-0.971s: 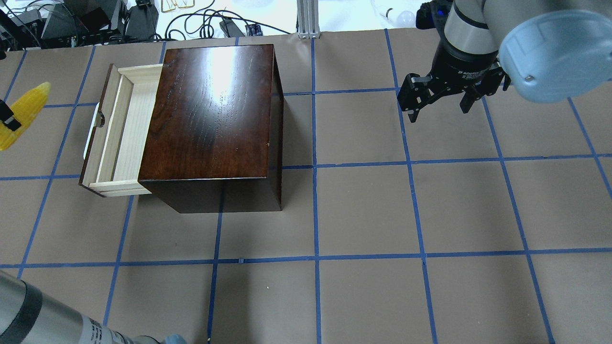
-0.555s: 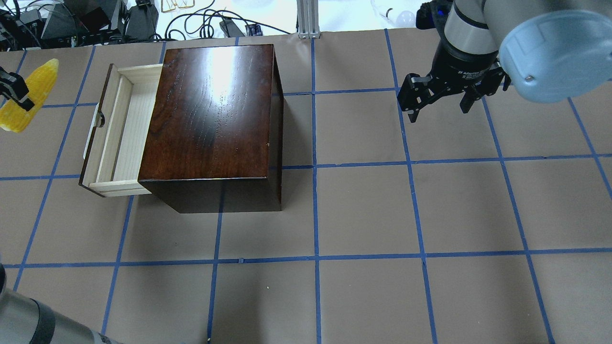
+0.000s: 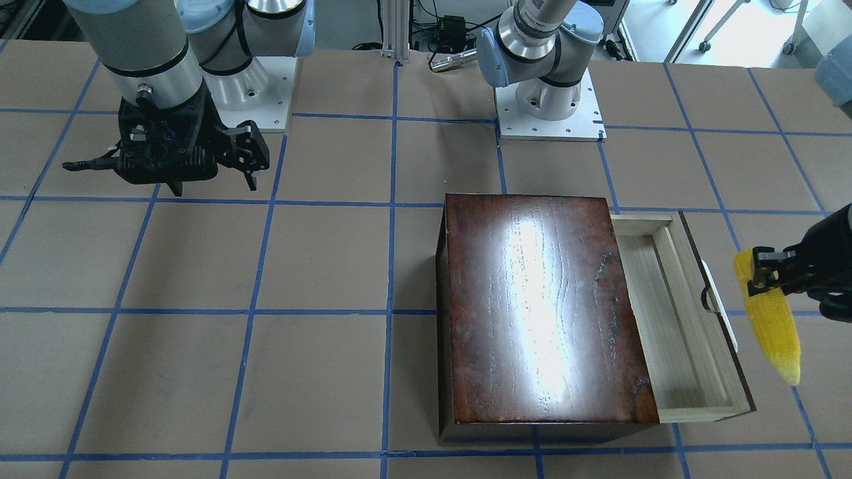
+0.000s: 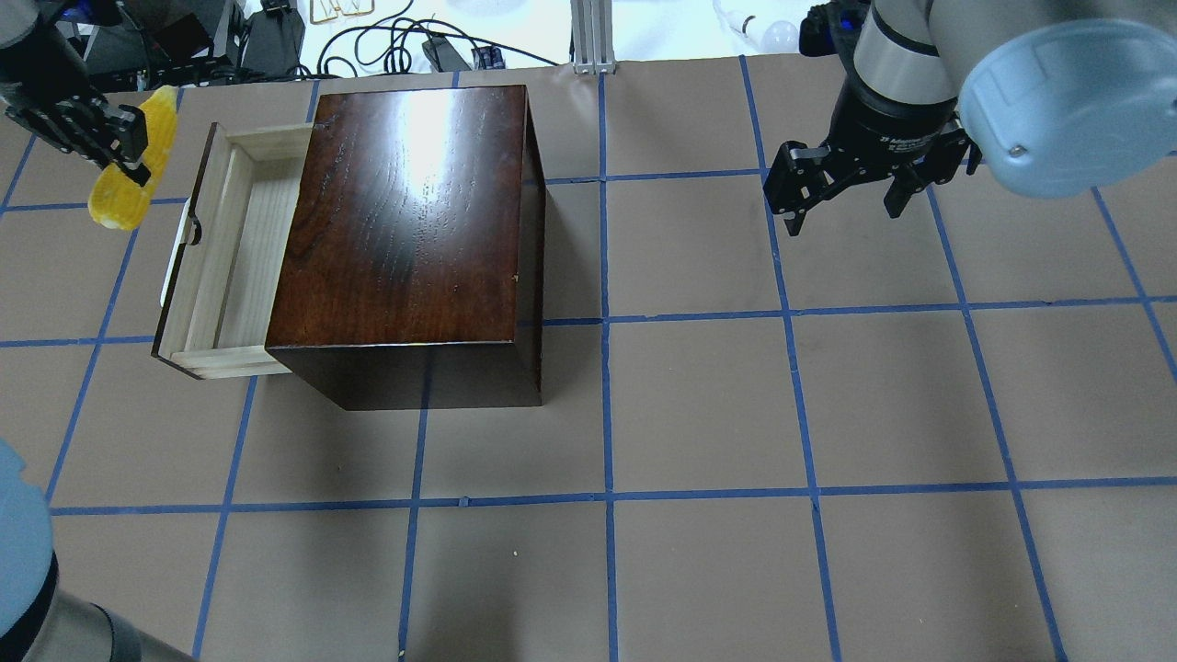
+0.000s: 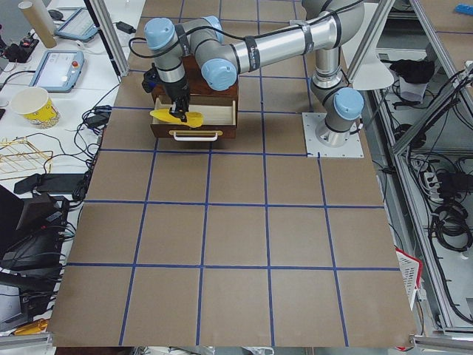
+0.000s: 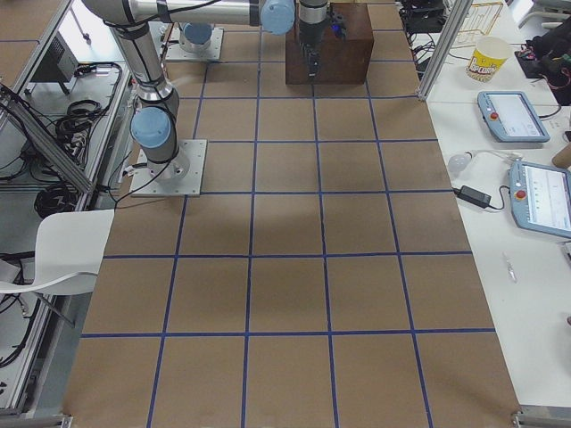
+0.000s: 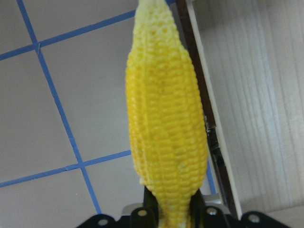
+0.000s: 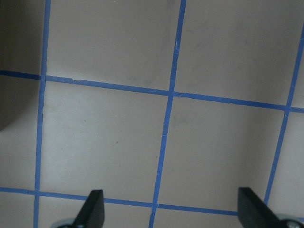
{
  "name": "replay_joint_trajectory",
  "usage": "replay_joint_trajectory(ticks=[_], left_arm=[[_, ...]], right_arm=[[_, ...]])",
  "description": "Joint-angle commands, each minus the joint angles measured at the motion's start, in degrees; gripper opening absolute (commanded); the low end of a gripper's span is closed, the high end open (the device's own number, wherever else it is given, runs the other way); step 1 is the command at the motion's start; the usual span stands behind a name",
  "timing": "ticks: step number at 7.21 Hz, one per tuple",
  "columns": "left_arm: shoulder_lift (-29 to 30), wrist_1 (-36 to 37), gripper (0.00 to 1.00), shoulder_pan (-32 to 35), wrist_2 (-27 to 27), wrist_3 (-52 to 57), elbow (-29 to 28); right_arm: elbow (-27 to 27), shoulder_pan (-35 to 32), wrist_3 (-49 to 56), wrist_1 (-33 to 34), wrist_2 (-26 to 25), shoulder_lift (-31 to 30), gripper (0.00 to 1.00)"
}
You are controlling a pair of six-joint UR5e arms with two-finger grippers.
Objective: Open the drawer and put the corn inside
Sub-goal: 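Lift the corn and carry it with the left gripper over the drawer, then lower the corn into the drawer and open the left gripper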
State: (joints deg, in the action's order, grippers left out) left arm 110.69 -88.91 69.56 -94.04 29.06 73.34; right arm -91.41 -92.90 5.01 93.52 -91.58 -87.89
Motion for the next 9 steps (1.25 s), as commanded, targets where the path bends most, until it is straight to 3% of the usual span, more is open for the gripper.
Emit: replay_joint_trajectory(ticks=[1,3,5,9], left_arm=[[1.11,0.66,0.00,2.60,1.83,-10.21,0.22],[1.90,3.28,0.00,3.47,1.84,-16.64,4.33],[3.13,11.95,0.00,6.19,2.02,-18.61,8.91],[5.07,12.88,0.03,6.29,2.37,-7.09,9.72]], right_arm=[[0.00,0.00,0.00,0.00,0.00,0.00,1.00],[0.00,0.00,0.00,0.00,0.00,0.00,1.00],[0.00,0.17,0.00,0.00,0.00,0.00,1.00],[0.00,0.00,0.00,0.00,0.00,0.00,1.00]])
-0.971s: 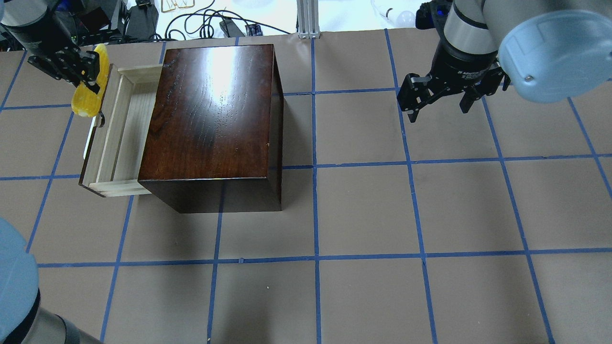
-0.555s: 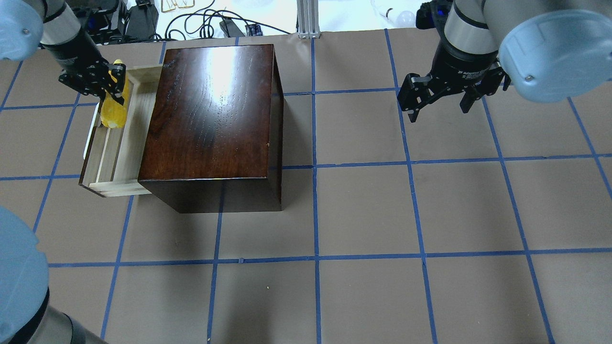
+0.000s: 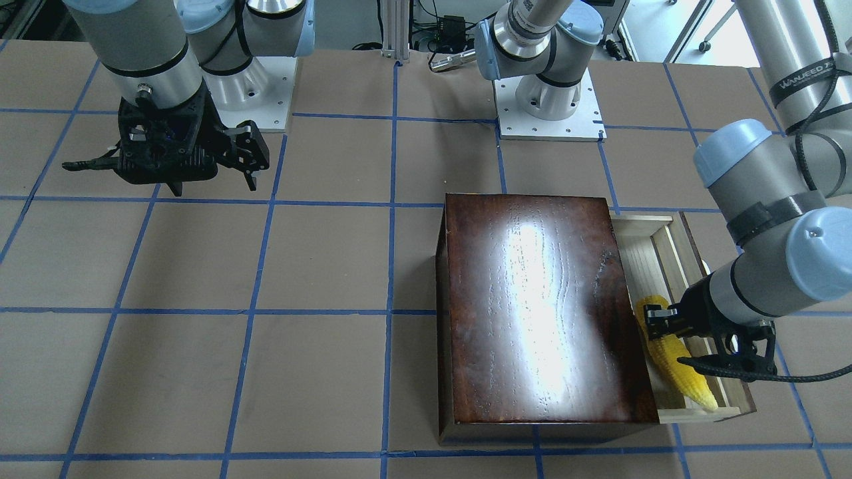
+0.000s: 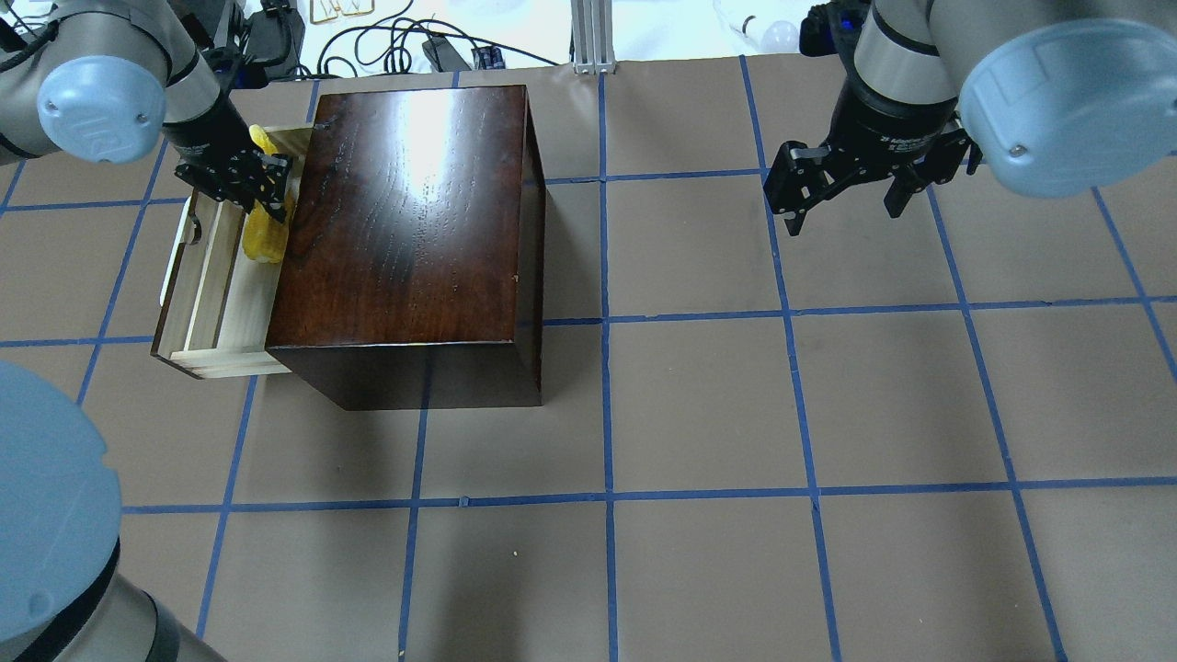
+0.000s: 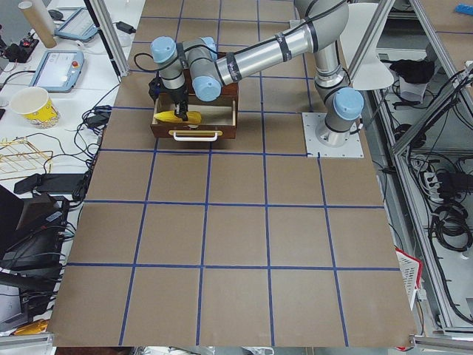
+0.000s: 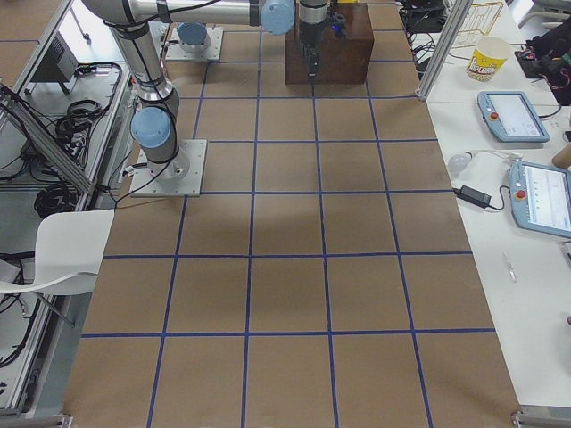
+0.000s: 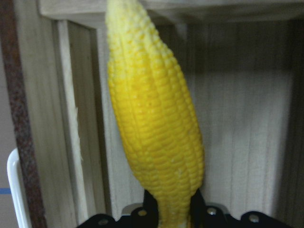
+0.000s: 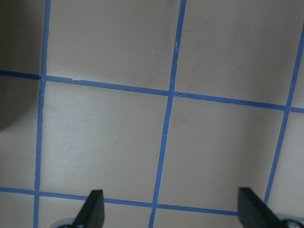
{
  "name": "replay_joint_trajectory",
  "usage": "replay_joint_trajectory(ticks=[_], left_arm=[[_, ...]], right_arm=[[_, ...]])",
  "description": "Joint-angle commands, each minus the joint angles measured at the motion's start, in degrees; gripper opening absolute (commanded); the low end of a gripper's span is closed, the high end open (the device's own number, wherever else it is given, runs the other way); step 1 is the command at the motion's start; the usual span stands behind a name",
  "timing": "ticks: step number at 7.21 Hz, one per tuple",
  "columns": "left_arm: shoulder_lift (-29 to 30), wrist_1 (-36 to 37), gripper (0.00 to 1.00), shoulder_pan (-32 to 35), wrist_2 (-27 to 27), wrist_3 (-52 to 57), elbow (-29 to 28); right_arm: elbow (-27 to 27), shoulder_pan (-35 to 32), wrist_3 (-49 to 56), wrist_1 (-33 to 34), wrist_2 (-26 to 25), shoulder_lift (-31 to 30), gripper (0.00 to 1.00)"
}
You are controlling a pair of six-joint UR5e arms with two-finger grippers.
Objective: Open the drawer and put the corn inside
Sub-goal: 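Lower the corn into the drawer and open the left gripper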
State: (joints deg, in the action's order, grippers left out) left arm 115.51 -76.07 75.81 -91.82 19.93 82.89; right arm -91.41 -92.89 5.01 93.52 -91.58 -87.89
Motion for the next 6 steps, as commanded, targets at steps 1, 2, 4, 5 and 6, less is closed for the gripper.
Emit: replay_joint_trajectory(ticks=[1,2,4,5,6], left_arm=[[0.07,-0.04,0.20,0.56,0.50,1.87,0.17],[-1.50,-1.00,0.65,0.91,2.77,1.78,0.26],[-2.83,-3.63,1.00,0.83,3.41,1.78,0.34],[-3.62,-4.78,1.00,0.39,3.15,1.78,0.26],[-4.24,-6.62,1.00,0.04,2.97,1.78,-0.27]], right_arm=[[0.00,-0.01,0.00,0.00,0.00,0.00,1.00],[0.00,-0.01,0.09,0.00,0.00,0.00,1.00],[0.00,-0.01,0.09,0.00,0.00,0.00,1.00],[0.00,0.17,0.00,0.00,0.00,0.00,1.00],[0.00,0.17,0.00,0.00,0.00,0.00,1.00]])
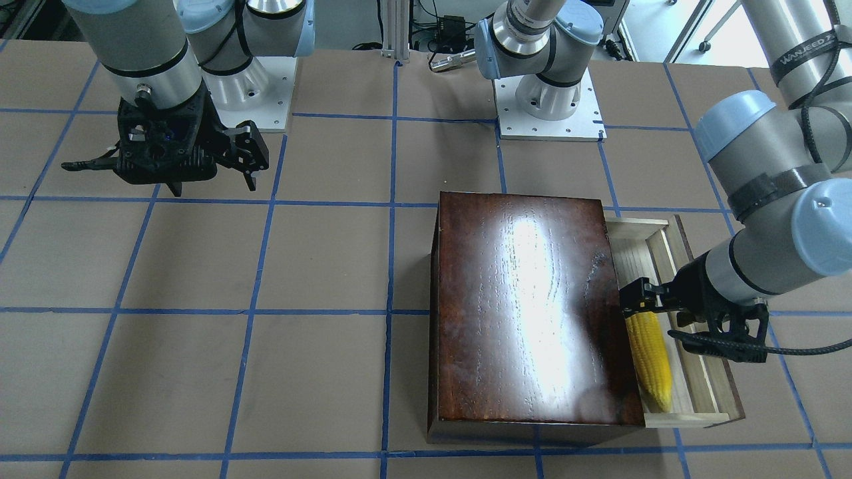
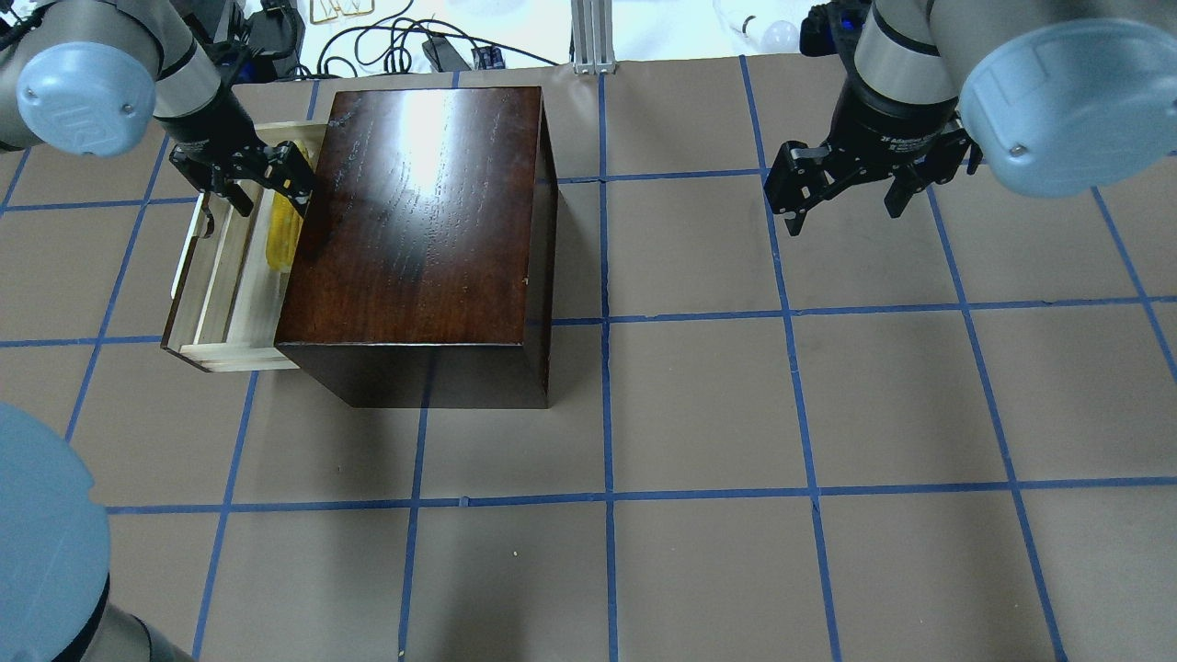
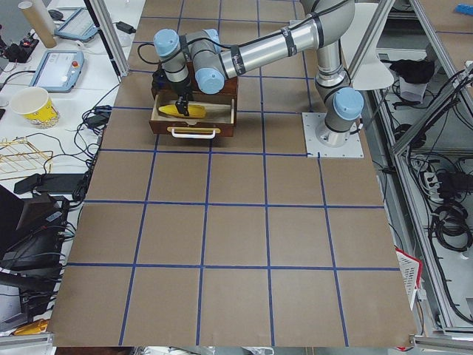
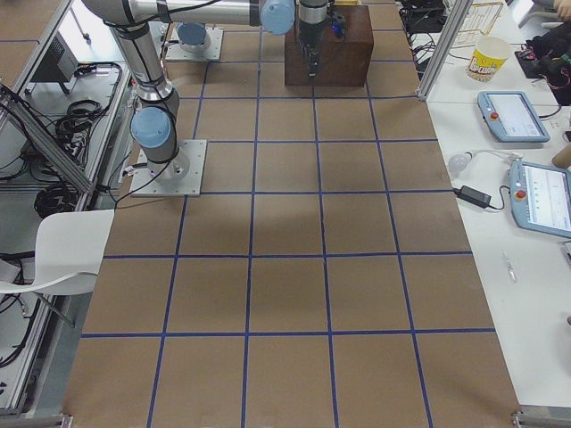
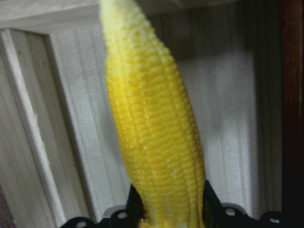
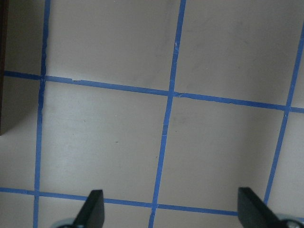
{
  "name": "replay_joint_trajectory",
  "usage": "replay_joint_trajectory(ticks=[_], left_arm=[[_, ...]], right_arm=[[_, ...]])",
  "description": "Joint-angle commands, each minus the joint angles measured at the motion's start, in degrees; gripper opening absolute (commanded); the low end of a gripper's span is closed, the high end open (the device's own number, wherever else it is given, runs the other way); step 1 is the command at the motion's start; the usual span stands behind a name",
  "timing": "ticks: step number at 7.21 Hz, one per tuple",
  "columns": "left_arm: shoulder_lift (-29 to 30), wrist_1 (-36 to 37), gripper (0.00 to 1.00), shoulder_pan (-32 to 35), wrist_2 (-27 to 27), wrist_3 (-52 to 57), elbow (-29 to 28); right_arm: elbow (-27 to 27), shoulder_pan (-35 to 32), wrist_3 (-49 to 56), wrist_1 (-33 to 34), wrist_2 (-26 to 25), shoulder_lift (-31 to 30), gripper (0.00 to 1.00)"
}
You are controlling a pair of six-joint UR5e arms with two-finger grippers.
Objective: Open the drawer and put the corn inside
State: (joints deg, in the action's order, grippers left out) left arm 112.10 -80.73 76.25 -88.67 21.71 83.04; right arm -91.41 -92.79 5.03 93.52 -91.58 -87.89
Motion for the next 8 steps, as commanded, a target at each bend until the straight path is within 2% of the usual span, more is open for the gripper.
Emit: replay_joint_trajectory(ticks=[1,5,6,8], left_arm=[[-1.79,-3.02,1.00,-0.40,-0.37,0.00,-0.77],[-6.10,-11.01,1.00,0.56,-2.55,-1.92,-6.65],[-7.06,-11.37,1.00,1.43,-1.96,-6.11,-6.57],[-8.38,-11.38,1.00,8.78,-1.95,-16.99,-6.22]], right_arm=[[0.00,-0.11,-0.02,0.00,0.00,0.00,1.00],[0.00,-0.11,-0.02,0.00,0.00,0.00,1.00],[-0.09,-0.11,-0.02,0.00,0.00,0.00,1.00],[0.00,-0.11,-0.02,0.00,0.00,0.00,1.00]])
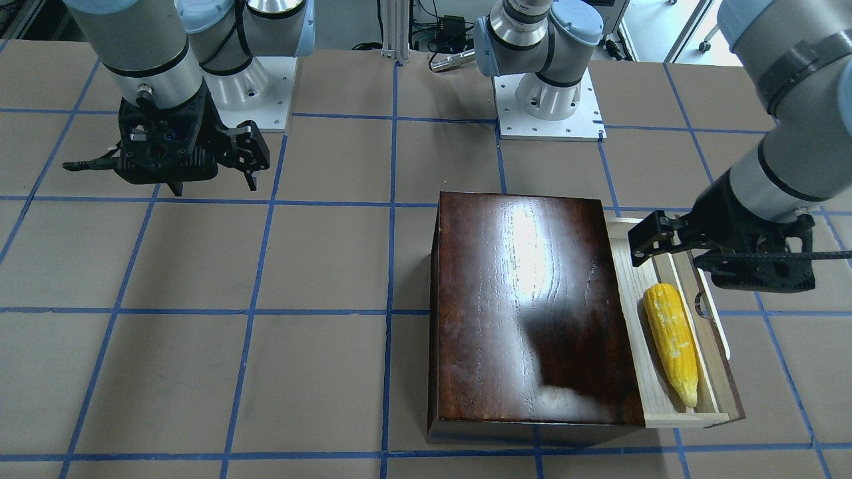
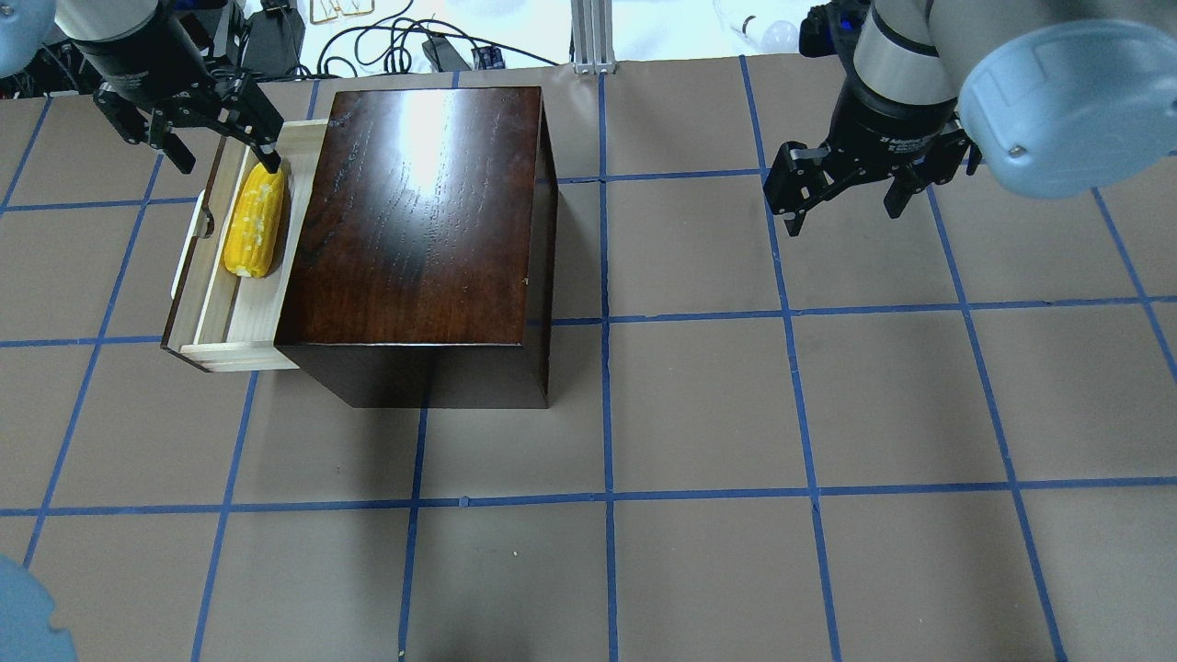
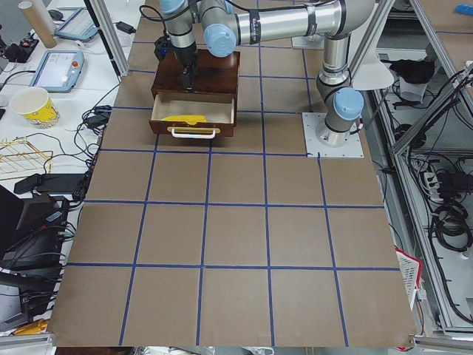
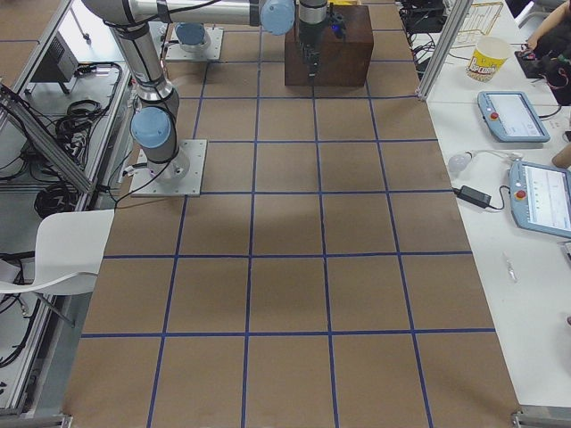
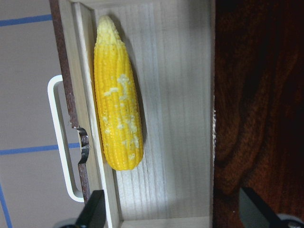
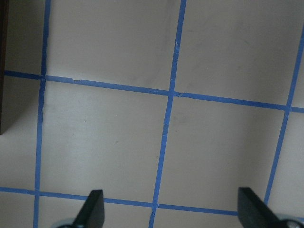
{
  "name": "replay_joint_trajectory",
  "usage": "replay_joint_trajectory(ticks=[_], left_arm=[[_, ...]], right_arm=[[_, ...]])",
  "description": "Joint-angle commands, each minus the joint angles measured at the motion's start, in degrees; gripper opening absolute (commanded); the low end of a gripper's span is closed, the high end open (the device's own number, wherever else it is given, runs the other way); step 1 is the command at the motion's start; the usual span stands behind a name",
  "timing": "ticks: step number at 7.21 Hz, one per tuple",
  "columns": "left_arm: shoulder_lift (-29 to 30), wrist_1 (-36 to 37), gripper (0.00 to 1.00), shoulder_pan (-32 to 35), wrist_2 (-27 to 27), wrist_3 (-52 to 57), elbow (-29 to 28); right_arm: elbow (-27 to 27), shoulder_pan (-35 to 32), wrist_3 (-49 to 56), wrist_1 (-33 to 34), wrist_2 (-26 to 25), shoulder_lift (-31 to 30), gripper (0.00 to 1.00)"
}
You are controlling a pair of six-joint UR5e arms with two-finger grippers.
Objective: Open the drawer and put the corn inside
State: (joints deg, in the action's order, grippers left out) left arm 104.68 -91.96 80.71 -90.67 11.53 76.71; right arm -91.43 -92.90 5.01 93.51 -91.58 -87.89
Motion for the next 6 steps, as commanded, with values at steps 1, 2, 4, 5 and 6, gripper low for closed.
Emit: replay_joint_trajectory(ticks=[1,2,4,5,6], left_arm=[[-1.67,-0.67,1.00,7.23,0.14,-9.30,0.19],[-2.29,-1.81,1.00,9.18,0.23,-10.98,0.37],[-4.04,-2.96,1.00,10.08,0.23,-11.09,2.03],[-5.53,-3.05,1.00,10.08,1.01,-11.17,3.09],[-6.41,-3.05,1.00,10.08,1.11,-11.09,3.79]], right_arm=[[0.03,0.18,0.00,0.00,0.00,0.00,1.00],[0.03,0.00,0.00,0.00,0.00,0.00,1.00],[0.03,0.00,0.00,0.00,0.00,0.00,1.00],[0.03,0.00,0.00,0.00,0.08,0.00,1.00],[0.03,0.00,0.00,0.00,0.00,0.00,1.00]])
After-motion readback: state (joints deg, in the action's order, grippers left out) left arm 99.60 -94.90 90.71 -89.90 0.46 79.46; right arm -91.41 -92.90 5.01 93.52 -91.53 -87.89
